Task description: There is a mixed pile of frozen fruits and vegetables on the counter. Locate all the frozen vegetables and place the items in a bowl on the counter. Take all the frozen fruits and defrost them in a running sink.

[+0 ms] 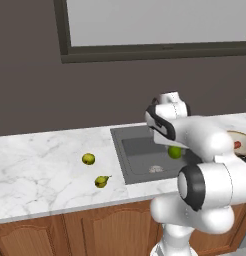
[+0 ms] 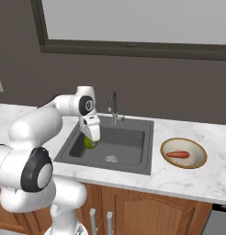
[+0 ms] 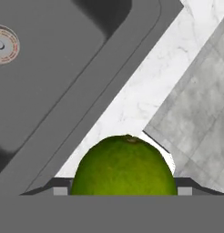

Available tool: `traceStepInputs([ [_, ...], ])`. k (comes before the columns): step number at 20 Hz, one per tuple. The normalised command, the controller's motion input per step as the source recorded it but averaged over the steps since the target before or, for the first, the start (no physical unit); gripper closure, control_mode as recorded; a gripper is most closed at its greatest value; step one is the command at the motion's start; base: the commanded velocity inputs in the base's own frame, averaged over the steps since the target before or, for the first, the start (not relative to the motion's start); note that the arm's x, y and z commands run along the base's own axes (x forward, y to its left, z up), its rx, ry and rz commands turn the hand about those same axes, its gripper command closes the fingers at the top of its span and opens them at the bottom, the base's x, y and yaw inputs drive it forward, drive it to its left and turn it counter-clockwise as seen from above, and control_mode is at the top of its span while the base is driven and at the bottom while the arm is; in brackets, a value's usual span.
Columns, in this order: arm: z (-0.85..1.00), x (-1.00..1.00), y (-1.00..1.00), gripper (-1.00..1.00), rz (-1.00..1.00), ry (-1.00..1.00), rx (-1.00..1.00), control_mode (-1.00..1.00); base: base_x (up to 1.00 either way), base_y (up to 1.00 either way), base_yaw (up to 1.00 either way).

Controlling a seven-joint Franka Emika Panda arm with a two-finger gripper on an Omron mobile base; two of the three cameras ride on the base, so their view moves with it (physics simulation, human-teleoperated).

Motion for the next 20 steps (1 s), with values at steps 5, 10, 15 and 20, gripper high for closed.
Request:
traceStepInputs([
  [5, 0.10, -0.13, -0.68, 1.00, -0.10, 0.02, -0.10, -1.00, 0.00, 0.00, 0.00],
  [10, 0.11, -0.14, -0.68, 1.00, -0.09, 0.00, -0.05, -1.00, 0.00, 0.00, 0.00],
  [15, 0.03, 0.00, -0.70, 1.00, -0.11, 0.00, -0.02, -1.00, 0.00, 0.00, 0.00],
  [20, -0.06, 0.05, -0.70, 1.00, -0.12, -0.02, 0.01, -1.00, 0.00, 0.00, 0.00],
])
